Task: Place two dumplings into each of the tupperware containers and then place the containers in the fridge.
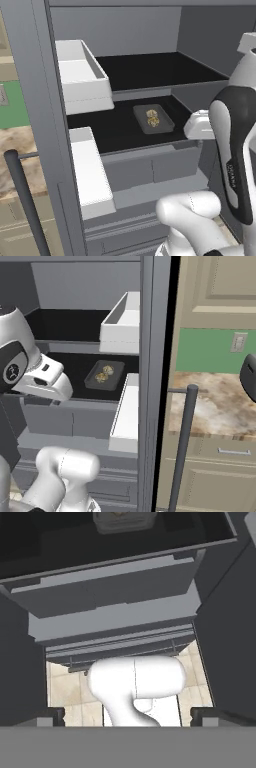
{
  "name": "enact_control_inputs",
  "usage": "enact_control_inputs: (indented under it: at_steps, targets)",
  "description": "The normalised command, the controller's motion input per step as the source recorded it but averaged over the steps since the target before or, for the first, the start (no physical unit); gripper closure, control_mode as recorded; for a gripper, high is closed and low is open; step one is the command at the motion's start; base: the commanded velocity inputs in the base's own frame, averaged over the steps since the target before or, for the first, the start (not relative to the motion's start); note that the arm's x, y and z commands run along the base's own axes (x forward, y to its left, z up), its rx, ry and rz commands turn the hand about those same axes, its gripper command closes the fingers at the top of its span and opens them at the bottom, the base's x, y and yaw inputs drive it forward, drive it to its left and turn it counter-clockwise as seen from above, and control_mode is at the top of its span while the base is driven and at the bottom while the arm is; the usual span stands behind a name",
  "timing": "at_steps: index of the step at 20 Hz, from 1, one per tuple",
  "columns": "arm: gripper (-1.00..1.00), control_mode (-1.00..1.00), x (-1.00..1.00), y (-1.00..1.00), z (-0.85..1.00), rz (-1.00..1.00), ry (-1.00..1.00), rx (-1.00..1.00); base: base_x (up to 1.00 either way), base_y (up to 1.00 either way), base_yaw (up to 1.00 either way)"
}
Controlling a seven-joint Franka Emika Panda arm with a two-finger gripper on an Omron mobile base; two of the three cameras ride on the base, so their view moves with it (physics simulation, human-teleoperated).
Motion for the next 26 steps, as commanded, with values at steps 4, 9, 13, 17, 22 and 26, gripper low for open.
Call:
enact_control_inputs:
  at_steps: [4, 9, 13, 17, 22, 26]
  targets:
    - [-1.00, -1.00, -0.32, -0.01, -0.20, 0.00, 0.00, -0.05, 0.00, 0.00, 0.00]
    - [-1.00, -1.00, -0.04, 0.00, -0.11, 0.00, 0.00, -0.08, 0.00, 0.00, 0.00]
    - [-1.00, -1.00, 0.06, -0.01, 0.00, 0.02, 0.00, -0.01, 0.00, 0.00, 0.00]
    - [-1.00, -1.00, 0.04, 0.02, 0.00, 0.12, 0.00, 0.00, 0.00, 0.00, 0.00]
    - [-1.00, -1.00, 0.00, 0.08, 0.00, 0.14, 0.00, 0.00, 0.00, 0.00, 0.00]
    - [-1.00, 1.00, -0.02, 0.04, 0.00, 0.03, 0.00, 0.00, -0.37, 0.00, 0.00]
